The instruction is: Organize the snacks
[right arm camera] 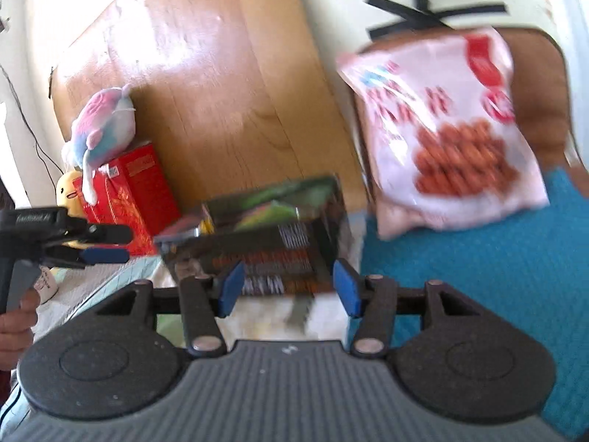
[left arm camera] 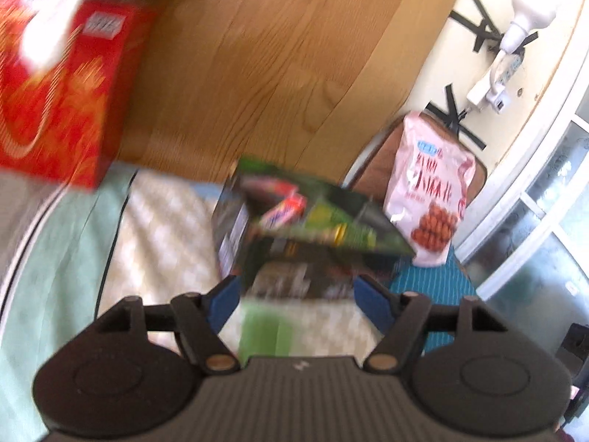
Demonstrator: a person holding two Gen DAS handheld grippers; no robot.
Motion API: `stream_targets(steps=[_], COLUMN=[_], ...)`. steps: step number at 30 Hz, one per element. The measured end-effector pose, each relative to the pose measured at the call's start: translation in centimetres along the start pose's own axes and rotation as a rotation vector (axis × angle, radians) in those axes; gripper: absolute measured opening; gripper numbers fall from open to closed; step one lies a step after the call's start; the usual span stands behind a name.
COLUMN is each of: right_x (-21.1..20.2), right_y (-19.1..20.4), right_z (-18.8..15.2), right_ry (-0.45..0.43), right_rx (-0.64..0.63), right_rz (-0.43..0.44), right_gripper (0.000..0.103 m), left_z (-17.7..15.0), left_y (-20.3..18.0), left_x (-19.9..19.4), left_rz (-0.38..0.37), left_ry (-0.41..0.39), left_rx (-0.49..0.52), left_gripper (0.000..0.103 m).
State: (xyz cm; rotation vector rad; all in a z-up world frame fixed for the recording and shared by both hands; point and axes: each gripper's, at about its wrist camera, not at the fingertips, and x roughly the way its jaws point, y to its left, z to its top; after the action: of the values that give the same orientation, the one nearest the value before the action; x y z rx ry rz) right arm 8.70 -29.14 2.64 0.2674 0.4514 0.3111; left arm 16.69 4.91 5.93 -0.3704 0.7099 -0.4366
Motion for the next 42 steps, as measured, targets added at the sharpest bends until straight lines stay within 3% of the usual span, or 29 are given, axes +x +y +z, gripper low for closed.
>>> stream_targets(steps=[7, 11, 15, 17, 19, 24, 26, 30, 34, 38, 42], right_x=[-0.2, -0.1, 3.0, 3.9, 3.7, 2.3, 1.7, 0.0, -0.7, -2.0, -2.7], right_y=[3.1, 4.3, 2.4, 1.5, 2.1, 7.8, 10.2, 12.8, 13.0, 13.2, 13.5], right_z=[-3.1, -3.0, -2.7, -2.5, -2.3, -5.0, -6.8, -8.6, -9.5, -10.3, -10.7], right_ry=[0.077, 0.022, 0.126, 0.172, 0.19, 0.287, 0.323, 0.308, 0.278, 0.257, 0.249], right_rx=[0.002, -0.095, -0.097, -0.05, -0.046, -0.221, -0.296, -0.395, -0.404, -0.41, -0.406], right_rz=[0.066, -0.03, -0.112, -0.079, -0.032, 0.279, 0.367, 0.425, 0.379, 0.36, 0.337], right_gripper=[0.056, 0.056, 0.054, 0.037, 0.037, 0.037, 0.038, 0.038, 0.052, 0.073, 0.079], left_z=[-4.9, -6.9, -7.7, -7.9, -8.1, -8.4, -8.7, -9.6, -10.6, -11.3, -11.8], left_y=[2.5, 2.6, 2.6, 2.7, 2.6, 2.1, 1.4, -0.2, -1.0, -1.1, -0.5], left_x=[-2.4, -3.6, -4.4, -4.8, -5.4, -6.4, -6.8, -7.0, -6.3, -6.0, -6.7], left_rz=[0.023, 0.027, 0.019, 0.012, -0.003, -0.067, -0.1, -0.136, -0.132, -0.114, -0.101], left_ry=[0.066, 0.085, 0.089, 0.083, 0.075, 0.077, 0.081, 0.103, 0.132, 0.144, 0.133], left_rx=[-0.09, -0.086, -0.101, -0.114, -0.121, -0.115, -0.09, -0.021, 0.008, 0.007, -0.008], left_gripper=[0.071, 0.071, 0.071, 0.071, 0.071, 0.079, 0.08, 0.082, 0.081, 0.081, 0.081])
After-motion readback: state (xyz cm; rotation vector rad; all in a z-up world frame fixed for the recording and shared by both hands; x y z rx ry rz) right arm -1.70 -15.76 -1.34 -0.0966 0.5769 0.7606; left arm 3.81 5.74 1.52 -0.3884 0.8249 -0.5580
